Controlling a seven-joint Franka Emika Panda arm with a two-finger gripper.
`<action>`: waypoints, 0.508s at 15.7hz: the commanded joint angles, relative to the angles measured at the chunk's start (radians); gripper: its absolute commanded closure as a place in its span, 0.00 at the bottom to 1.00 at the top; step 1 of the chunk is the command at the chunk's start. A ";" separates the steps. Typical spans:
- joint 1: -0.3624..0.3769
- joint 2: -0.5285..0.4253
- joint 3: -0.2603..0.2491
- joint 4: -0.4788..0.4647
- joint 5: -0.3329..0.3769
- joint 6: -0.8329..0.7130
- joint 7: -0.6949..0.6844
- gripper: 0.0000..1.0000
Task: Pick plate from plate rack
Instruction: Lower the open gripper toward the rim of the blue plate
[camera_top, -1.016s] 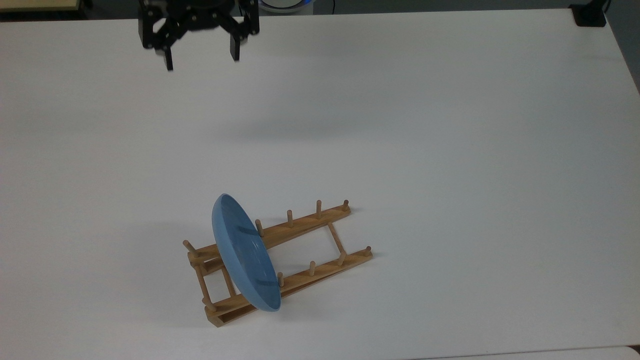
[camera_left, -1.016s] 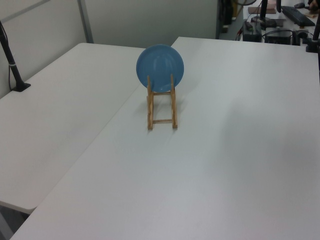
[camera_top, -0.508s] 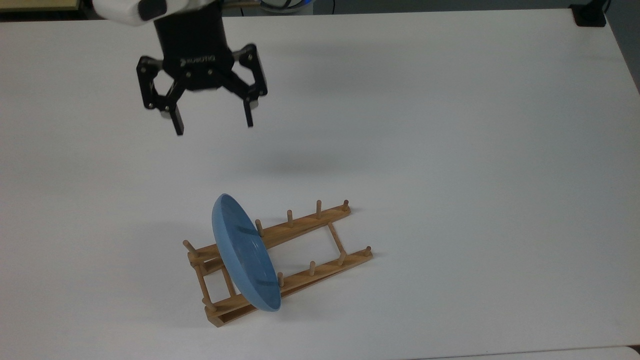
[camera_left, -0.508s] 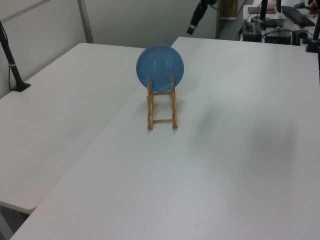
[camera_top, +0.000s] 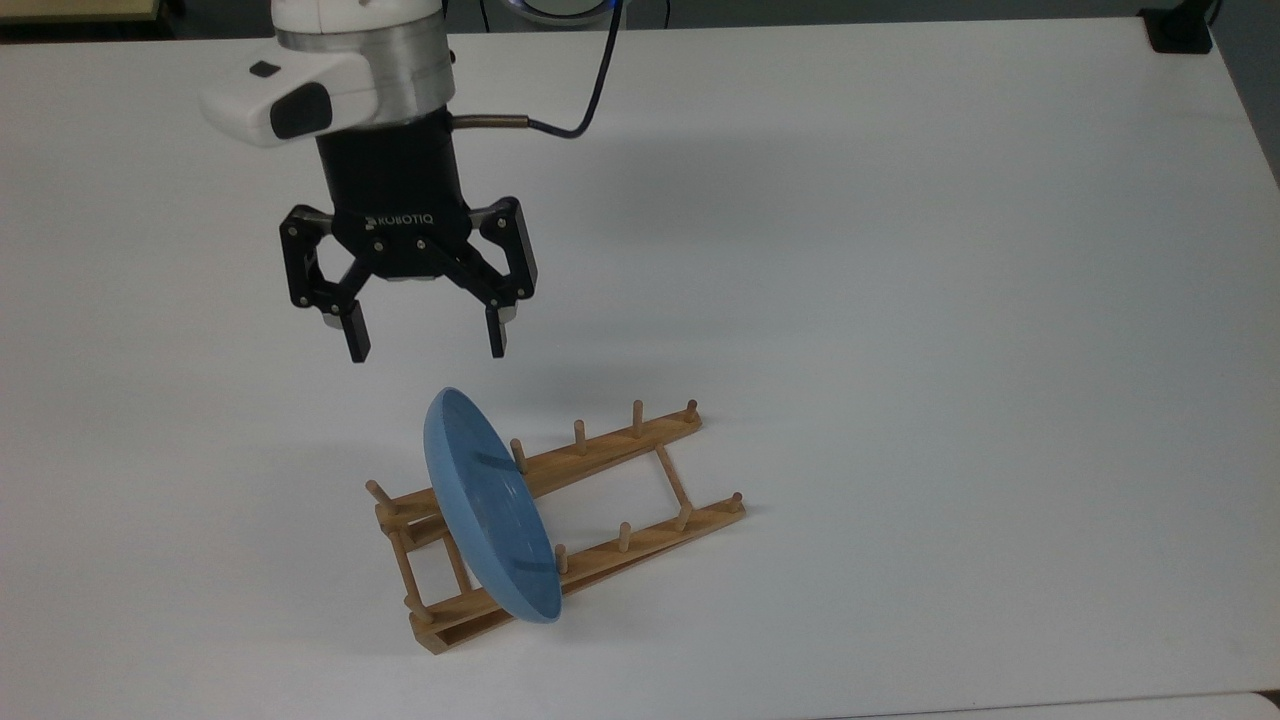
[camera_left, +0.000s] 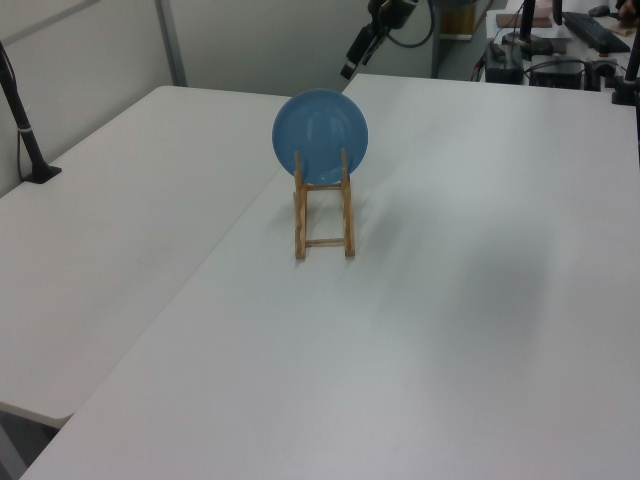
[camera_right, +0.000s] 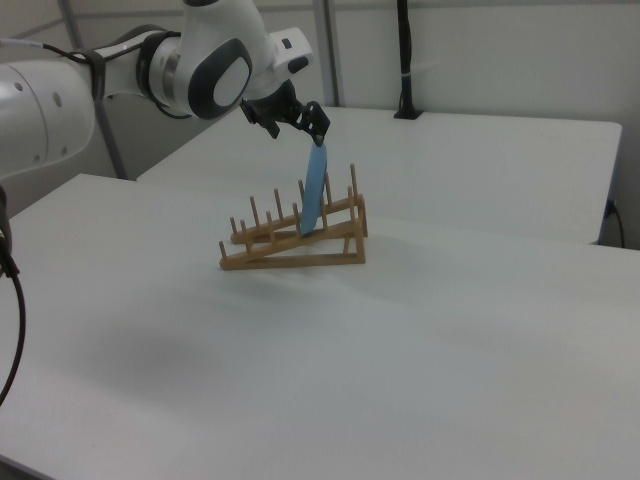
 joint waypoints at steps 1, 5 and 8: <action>0.008 0.066 0.001 0.065 0.010 0.008 0.029 0.07; 0.025 0.086 0.001 0.070 0.007 0.010 0.029 0.08; 0.025 0.098 0.001 0.070 -0.016 0.011 0.029 0.13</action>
